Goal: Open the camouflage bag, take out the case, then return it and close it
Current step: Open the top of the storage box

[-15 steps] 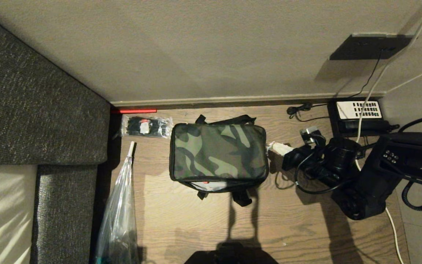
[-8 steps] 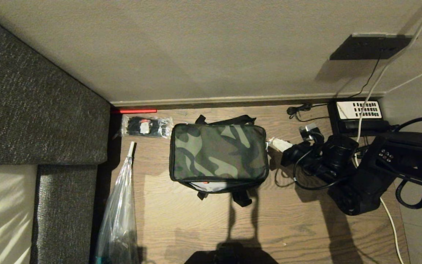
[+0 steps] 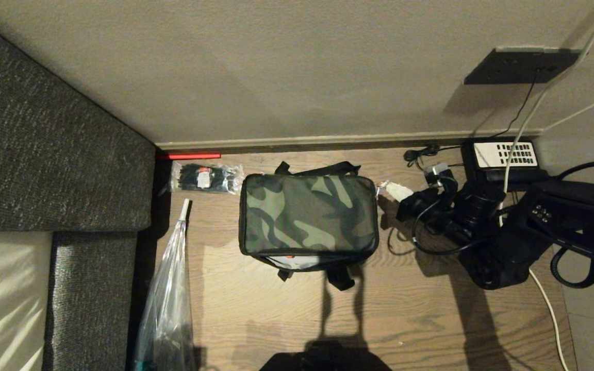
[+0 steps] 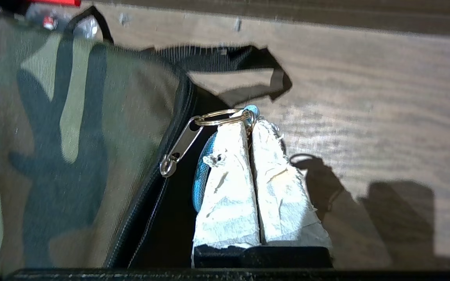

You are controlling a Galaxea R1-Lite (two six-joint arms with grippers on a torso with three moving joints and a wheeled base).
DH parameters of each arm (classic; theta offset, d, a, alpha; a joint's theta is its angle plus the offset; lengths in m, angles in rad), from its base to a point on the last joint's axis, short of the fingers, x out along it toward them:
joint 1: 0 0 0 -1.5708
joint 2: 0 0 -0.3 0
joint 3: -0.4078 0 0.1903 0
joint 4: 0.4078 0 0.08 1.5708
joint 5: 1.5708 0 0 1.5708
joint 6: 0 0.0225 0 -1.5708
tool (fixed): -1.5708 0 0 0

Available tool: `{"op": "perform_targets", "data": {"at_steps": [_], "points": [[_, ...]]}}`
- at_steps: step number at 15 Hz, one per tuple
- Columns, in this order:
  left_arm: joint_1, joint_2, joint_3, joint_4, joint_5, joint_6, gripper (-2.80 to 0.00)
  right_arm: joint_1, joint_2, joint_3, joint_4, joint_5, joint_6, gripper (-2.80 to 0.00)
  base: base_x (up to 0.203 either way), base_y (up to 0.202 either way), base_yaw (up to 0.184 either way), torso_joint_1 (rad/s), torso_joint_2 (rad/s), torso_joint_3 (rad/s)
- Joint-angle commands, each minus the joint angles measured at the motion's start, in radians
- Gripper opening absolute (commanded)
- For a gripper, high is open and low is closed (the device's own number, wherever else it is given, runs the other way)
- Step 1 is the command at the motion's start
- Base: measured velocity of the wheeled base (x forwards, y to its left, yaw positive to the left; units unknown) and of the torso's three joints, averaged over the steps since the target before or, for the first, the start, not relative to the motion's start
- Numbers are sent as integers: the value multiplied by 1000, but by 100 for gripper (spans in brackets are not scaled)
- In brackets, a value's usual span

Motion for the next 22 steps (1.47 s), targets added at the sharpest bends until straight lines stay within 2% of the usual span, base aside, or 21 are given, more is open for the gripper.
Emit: {"op": "perform_targets", "data": {"at_steps": [1, 10, 18, 19, 20, 22], "points": [[0, -2, 3, 0, 1, 0, -280, -2, 2, -23, -8, 3, 1, -280, 0, 0, 0, 0, 0, 0], [0, -2, 3, 0, 1, 0, -280, -11, 32, -160, 12, 3, 7, -280, 0, 0, 0, 0, 0, 0], [0, -2, 3, 0, 1, 0, -280, -14, 48, -138, 12, -2, -5, -280, 0, 0, 0, 0, 0, 0], [0, -2, 3, 0, 1, 0, -280, -14, 49, -137, 13, -2, -14, 0, 0, 0, 0, 0, 0, 0], [0, -2, 3, 0, 1, 0, -280, -14, 53, -130, 9, -1, -73, 0, 0, 0, 0, 0, 0, 0], [0, -2, 3, 0, 1, 0, -280, -19, 50, -96, 0, 1, -81, 0, 0, 0, 0, 0, 0, 0]]}}
